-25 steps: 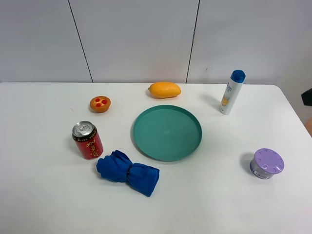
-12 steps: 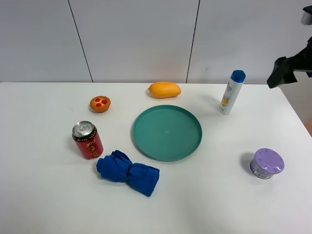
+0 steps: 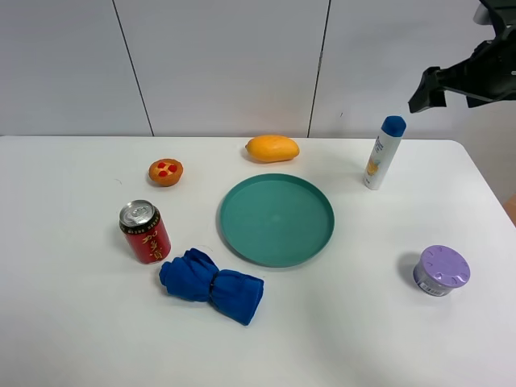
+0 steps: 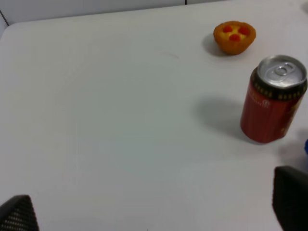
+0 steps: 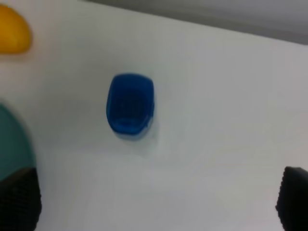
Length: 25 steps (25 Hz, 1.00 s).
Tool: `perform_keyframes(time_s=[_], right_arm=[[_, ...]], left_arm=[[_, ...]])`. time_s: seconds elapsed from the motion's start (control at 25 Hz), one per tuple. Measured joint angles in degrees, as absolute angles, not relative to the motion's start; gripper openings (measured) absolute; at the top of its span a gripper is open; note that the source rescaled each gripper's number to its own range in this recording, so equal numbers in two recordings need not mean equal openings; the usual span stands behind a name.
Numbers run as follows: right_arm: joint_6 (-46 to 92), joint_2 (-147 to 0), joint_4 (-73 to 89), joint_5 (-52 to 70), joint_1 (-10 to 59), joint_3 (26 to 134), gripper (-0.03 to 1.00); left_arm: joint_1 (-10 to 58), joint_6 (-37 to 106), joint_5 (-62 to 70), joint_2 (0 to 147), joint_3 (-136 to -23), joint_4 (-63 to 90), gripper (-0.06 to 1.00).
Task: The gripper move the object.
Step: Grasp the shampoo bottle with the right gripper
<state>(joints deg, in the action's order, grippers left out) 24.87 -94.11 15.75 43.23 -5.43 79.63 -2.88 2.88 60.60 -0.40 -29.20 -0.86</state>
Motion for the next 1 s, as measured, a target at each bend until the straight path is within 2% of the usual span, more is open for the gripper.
perform_keyframes(time_s=[0.48, 1.0], right_arm=[[25.87, -103.62, 22.62, 40.70, -3.72, 82.32, 1.00], [23.33, -110.48, 18.95, 44.35, -0.88, 89.07, 1.00]], left_arm=[[-2.88, 2.88, 60.60, -0.40, -29.20, -0.86, 1.00], [-2.88, 2.88, 60.60, -0.40, -29.20, -0.86, 1.00]])
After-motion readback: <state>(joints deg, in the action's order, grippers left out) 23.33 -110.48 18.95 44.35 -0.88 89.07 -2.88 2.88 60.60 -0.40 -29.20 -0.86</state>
